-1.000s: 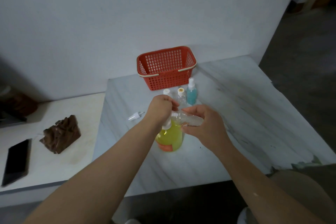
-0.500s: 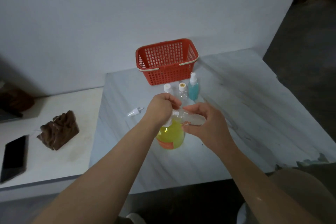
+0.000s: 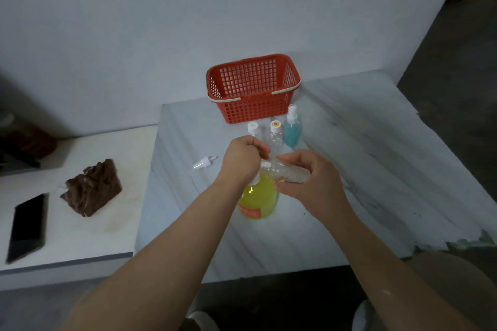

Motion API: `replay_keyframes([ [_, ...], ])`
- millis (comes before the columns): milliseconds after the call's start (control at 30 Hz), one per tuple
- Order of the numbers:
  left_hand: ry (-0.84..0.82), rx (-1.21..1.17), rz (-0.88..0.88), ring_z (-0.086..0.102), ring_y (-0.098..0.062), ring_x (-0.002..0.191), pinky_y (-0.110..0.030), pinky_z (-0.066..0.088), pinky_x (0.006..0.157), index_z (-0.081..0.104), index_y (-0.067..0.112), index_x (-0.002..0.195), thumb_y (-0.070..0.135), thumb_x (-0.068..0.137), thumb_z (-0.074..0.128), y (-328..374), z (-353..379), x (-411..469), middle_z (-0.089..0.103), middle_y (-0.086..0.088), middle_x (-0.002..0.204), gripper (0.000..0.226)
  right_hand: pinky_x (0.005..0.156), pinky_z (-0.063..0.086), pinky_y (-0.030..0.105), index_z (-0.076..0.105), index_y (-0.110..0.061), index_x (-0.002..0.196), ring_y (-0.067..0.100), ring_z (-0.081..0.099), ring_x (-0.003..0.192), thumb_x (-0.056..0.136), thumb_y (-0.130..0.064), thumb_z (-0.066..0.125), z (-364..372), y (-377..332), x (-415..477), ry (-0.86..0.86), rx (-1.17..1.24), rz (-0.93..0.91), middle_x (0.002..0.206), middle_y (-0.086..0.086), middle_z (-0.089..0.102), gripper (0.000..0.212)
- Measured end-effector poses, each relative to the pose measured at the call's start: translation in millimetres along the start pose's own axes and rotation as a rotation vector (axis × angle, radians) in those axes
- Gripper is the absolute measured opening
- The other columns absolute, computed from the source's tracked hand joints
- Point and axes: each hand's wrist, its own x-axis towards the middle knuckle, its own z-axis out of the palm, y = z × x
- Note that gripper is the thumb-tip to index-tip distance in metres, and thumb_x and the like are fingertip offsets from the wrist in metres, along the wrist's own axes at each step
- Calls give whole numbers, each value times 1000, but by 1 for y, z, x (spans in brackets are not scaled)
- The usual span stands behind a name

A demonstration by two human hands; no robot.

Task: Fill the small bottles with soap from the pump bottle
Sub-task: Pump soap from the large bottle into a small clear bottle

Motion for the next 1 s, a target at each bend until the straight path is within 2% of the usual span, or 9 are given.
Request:
replay_keyframes([
  [133, 30, -54, 43, 55, -14, 66, -27, 47, 68, 62, 12, 66, -10, 78, 35, 3, 0, -5, 63, -6, 72, 36, 82, 49, 23, 65, -32, 92, 6, 63, 91, 60, -6, 83, -2, -4, -2, 2, 6, 11, 95, -13, 67, 45],
  [300, 17, -49, 65, 51, -6, 63, -20, 43, 63, 61, 12, 69, -10, 80, 37, 8, -7, -6, 63, -3, 75, 35, 80, 51, 26, 63, -38, 91, 9, 63, 92, 61, -10, 84, -1, -5, -4, 3, 5, -11, 98, -10, 67, 46],
  [533, 15, -7, 47, 57, -15, 71, -28, 47, 74, 62, 12, 68, -9, 82, 35, 4, -6, -4, 63, -5, 73, 36, 79, 51, 24, 61, -42, 89, 9, 63, 92, 60, -10, 85, -1, -5, -3, -6, 4, -30, 98, -9, 67, 49],
  [700, 18, 31, 49, 57, -16, 71, -32, 49, 77, 63, 10, 69, -10, 79, 32, 1, -3, -4, 64, -5, 72, 38, 79, 52, 27, 63, -39, 90, 9, 63, 91, 59, -9, 85, -1, -1, -1, -1, 9, -16, 97, -9, 67, 48],
  [1000, 0, 52, 23, 58, -18, 72, -34, 50, 77, 62, 7, 71, -12, 76, 29, -1, -1, 0, 63, -8, 72, 38, 80, 53, 34, 66, -35, 92, 12, 63, 90, 57, -15, 82, 4, 10, 5, -8, 2, -2, 96, -6, 67, 44],
])
